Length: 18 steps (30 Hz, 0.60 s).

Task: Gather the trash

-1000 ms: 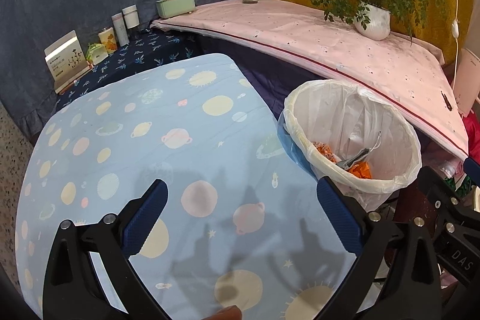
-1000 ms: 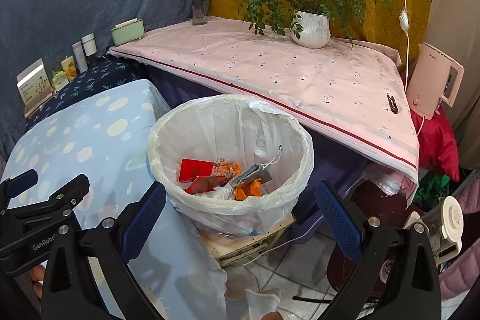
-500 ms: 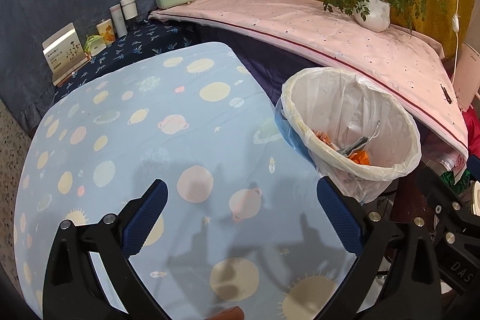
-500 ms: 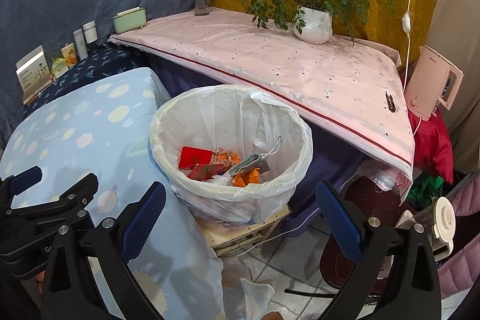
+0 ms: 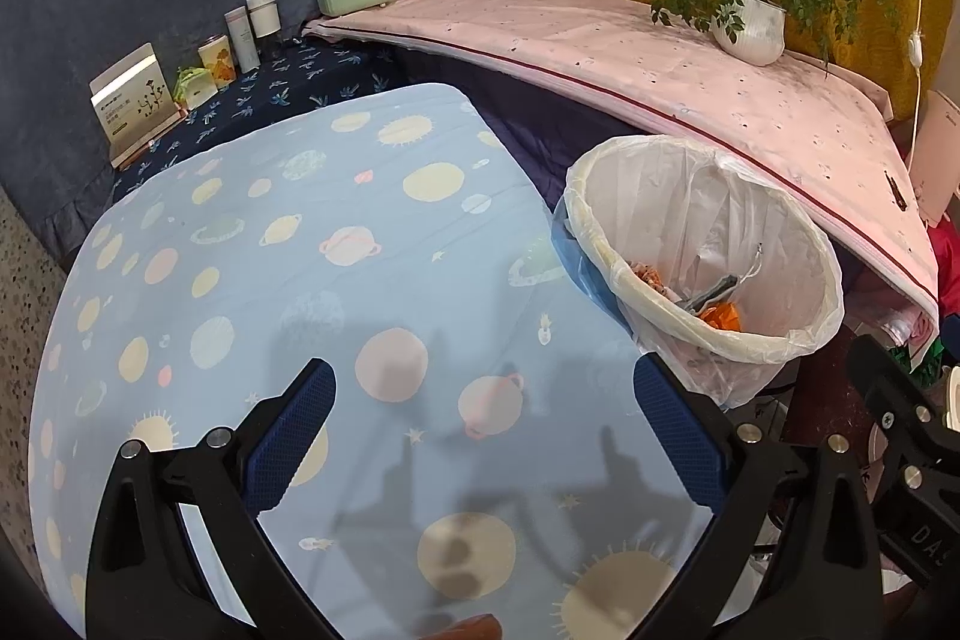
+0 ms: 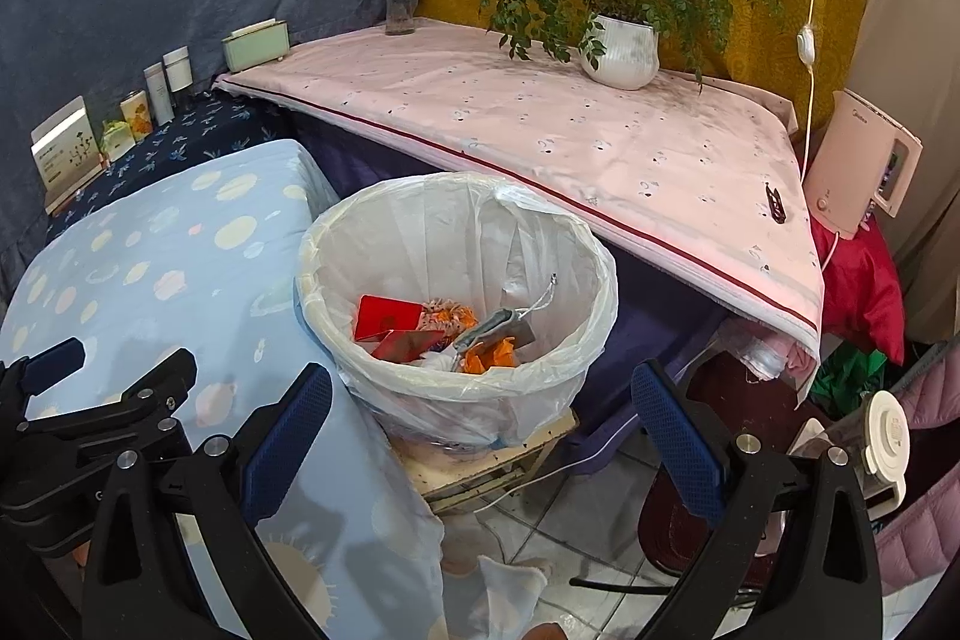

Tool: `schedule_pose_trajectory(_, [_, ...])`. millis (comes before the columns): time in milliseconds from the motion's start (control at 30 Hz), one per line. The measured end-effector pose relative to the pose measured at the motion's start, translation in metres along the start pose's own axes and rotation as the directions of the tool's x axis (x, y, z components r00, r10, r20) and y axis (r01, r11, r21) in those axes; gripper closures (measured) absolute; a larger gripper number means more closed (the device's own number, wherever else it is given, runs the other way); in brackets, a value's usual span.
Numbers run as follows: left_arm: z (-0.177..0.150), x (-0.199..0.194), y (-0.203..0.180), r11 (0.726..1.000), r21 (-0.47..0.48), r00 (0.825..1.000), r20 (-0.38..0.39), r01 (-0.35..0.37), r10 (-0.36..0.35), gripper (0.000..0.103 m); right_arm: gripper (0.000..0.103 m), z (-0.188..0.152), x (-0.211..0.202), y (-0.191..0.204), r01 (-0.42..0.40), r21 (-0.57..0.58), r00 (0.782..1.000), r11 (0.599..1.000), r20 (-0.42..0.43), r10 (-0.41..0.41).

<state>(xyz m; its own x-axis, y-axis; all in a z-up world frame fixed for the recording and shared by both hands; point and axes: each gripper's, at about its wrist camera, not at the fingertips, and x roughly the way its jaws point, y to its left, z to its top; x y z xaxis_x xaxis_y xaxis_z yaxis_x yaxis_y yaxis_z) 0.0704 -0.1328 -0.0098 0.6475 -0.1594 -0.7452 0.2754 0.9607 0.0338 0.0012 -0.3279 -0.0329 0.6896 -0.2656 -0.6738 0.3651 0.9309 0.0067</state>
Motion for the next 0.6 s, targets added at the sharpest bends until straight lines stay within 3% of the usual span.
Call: schedule_pose_trajectory(600, [0.0019,-0.004,-0.0011,1.0,-0.006,1.0,0.003,-0.016,0.016,0.008,0.006,-0.0018,0.0015,-0.0023,-0.003,-0.004,1.0,1.0,-0.003,0.003])
